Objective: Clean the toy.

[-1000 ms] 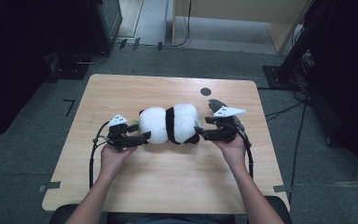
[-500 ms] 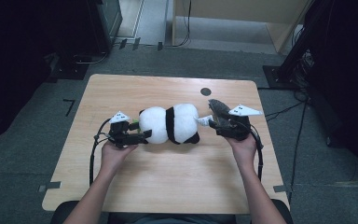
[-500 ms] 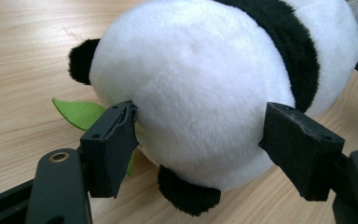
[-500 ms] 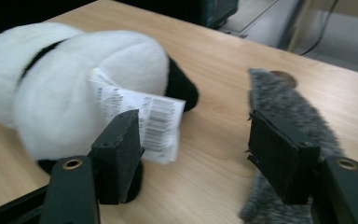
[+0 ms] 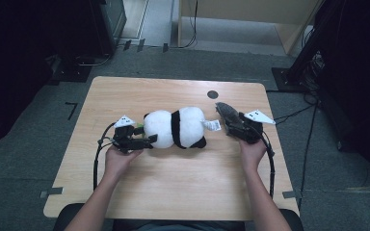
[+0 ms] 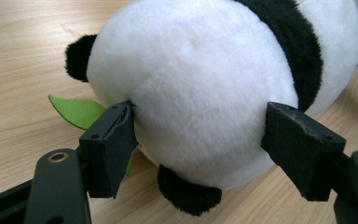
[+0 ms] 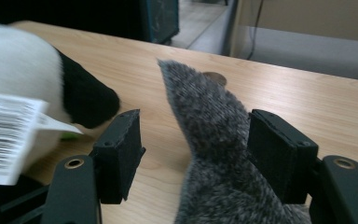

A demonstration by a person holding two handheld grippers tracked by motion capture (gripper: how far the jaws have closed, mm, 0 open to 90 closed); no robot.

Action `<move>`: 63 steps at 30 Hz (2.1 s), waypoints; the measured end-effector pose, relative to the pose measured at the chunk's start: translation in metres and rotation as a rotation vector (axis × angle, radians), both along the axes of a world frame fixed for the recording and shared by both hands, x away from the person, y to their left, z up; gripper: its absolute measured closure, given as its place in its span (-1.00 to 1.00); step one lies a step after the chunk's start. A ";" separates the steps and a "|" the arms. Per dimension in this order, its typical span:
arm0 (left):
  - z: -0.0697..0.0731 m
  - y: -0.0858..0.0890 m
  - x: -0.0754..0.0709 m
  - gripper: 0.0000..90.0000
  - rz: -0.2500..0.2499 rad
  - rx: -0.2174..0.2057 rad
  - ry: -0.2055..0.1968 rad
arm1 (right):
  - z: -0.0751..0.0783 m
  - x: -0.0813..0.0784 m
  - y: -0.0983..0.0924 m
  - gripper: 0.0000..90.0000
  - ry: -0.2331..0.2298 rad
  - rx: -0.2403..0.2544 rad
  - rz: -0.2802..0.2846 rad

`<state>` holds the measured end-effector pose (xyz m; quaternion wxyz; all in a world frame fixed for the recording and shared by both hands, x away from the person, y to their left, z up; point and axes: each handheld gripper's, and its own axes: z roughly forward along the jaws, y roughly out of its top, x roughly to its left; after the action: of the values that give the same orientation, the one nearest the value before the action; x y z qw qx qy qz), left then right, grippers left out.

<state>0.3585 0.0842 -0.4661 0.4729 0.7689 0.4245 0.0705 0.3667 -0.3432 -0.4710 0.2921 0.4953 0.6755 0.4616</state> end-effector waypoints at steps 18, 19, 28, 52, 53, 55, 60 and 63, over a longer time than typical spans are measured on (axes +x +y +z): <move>-0.001 -0.001 0.000 -0.43 -0.005 -0.003 -0.006 | -0.035 0.028 -0.008 -0.02 0.049 -0.088 -0.106; -0.001 -0.001 0.001 -0.43 -0.006 -0.003 -0.006 | -0.037 0.028 -0.008 0.00 0.050 -0.086 -0.109; -0.001 -0.001 0.000 -0.43 -0.006 -0.003 -0.006 | -0.047 0.031 -0.009 0.38 0.093 -0.056 -0.128; -0.003 -0.001 -0.001 -0.42 -0.005 -0.006 -0.004 | -0.050 0.041 0.000 0.42 0.212 -0.176 -0.132; -0.003 -0.001 -0.001 -0.42 -0.004 -0.008 -0.004 | -0.051 0.041 0.002 0.47 0.201 -0.210 -0.128; -0.004 0.000 -0.001 -0.42 -0.002 -0.011 -0.002 | -0.051 0.039 0.004 0.57 0.186 -0.240 -0.118; -0.004 0.000 0.000 -0.46 0.000 -0.018 -0.002 | -0.049 0.041 -0.008 0.66 0.212 -0.125 -0.100; -0.005 -0.002 0.003 -0.65 0.001 0.005 0.005 | -0.045 0.041 -0.016 0.68 0.227 -0.052 -0.106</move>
<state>0.3611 0.0826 -0.4712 0.4698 0.7701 0.4260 0.0699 0.4072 -0.3590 -0.5161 0.2507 0.5717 0.6887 0.3689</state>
